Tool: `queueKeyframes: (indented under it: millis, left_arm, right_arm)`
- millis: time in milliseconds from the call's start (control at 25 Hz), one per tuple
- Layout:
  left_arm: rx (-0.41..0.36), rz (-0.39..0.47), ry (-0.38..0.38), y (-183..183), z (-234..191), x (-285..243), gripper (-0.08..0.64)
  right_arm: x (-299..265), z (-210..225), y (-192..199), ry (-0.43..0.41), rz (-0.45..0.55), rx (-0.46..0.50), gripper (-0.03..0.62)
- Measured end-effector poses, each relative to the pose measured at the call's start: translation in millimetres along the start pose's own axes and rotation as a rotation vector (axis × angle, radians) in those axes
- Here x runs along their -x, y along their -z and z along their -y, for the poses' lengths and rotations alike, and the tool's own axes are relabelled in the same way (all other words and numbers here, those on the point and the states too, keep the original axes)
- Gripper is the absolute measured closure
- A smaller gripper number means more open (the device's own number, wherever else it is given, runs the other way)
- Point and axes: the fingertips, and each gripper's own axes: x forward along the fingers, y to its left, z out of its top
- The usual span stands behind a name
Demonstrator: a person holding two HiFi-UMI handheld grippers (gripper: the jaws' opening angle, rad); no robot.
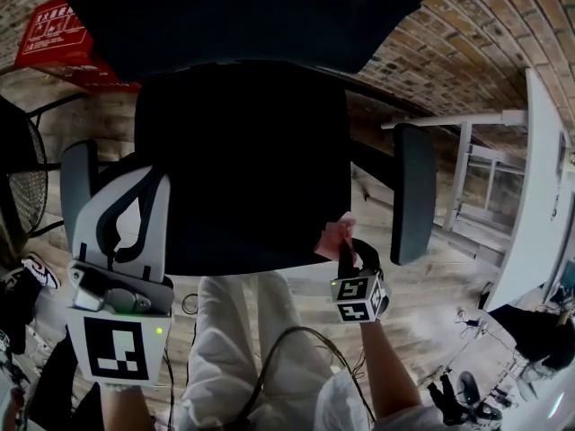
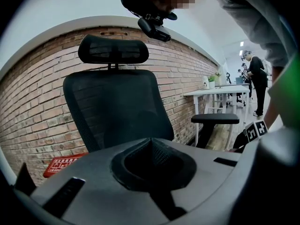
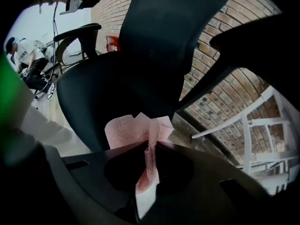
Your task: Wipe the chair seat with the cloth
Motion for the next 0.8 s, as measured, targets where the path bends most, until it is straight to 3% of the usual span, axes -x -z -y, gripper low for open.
queueKeyframes:
  millis: [320, 800]
  left_arm:
    - [0.001, -0.001, -0.007, 2.5, -4.2, 5.0, 0.541]
    - [0.000, 0.003, -0.050, 10.8, -25.7, 24.2, 0.541]
  right_arm:
    - [3.5, -21.3, 3.2, -0.040, 0.003, -0.015, 0.537]
    - [0.8, -137.5, -40.0, -0.254, 0.084, 0.117, 0.537]
